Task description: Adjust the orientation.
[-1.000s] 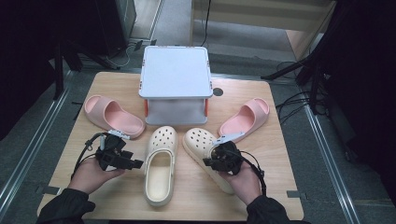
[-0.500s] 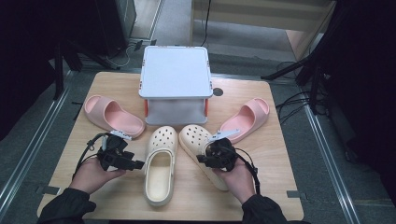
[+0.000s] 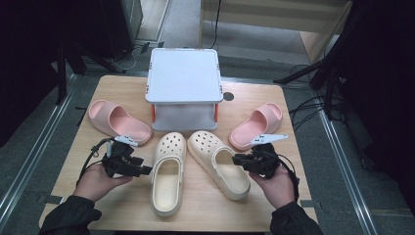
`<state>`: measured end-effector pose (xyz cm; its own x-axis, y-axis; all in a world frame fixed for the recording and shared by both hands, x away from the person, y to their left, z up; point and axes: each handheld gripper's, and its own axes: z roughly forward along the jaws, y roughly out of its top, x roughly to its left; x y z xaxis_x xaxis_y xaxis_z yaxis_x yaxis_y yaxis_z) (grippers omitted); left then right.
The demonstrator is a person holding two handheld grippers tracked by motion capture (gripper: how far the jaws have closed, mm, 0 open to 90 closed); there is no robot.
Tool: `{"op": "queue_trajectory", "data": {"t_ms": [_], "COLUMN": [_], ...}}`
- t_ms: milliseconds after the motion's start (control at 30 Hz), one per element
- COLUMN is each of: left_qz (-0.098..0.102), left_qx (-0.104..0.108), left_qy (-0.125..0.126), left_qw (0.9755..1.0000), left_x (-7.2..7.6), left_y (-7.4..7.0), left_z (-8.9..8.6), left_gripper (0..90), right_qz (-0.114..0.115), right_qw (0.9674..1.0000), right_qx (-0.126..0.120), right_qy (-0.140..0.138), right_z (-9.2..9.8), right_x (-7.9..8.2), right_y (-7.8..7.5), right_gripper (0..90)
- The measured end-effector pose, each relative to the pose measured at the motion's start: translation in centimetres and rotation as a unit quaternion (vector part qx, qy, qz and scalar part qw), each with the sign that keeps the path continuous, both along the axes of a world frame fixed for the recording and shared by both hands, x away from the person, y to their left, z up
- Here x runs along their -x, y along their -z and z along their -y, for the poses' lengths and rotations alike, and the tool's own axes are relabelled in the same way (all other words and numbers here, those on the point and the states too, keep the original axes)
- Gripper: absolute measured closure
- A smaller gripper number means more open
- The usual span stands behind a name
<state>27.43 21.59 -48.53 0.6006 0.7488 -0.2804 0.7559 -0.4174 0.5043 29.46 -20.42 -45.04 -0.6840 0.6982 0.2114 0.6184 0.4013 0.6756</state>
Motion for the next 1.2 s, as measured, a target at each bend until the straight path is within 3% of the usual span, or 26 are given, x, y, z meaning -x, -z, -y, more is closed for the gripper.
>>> {"op": "queue_trajectory", "data": {"t_ms": [300,433,533,667,833,1200], "left_qz": [0.001,-0.004,-0.018,-0.021,-0.018,-0.012], "left_qx": [0.006,0.004,0.011,0.004,-0.005,-0.007], "left_qy": [-0.013,-0.002,0.003,0.007,0.011,0.010], "left_qw": [0.9999,1.0000,0.9998,0.9997,0.9998,0.9999], "left_x": [-0.2,-0.2,-0.2,-0.3,-0.4,-0.3], "left_y": [0.3,0.5,0.5,0.8,0.9,1.0], "left_z": [-0.4,-0.1,0.2,0.5,0.7,0.7], "left_gripper": [55.0,58.3,64.1,65.3,64.6,61.5], "right_qz": [0.007,0.000,0.000,-0.001,-0.013,-0.023], "right_qw": [0.9995,0.9985,0.9982,0.9973,0.9969,0.9971], "right_qx": [0.023,0.049,0.057,0.071,0.076,0.070], "right_qy": [0.021,0.022,0.018,0.017,0.015,-0.019], "right_z": [1.2,1.0,0.8,0.5,0.3,-1.0], "right_x": [-1.9,-2.7,-2.9,-3.1,-3.2,-2.6], "right_y": [1.2,2.2,2.5,2.9,3.2,3.4], "right_gripper": [77.5,75.1,74.7,74.7,74.8,74.0]}}
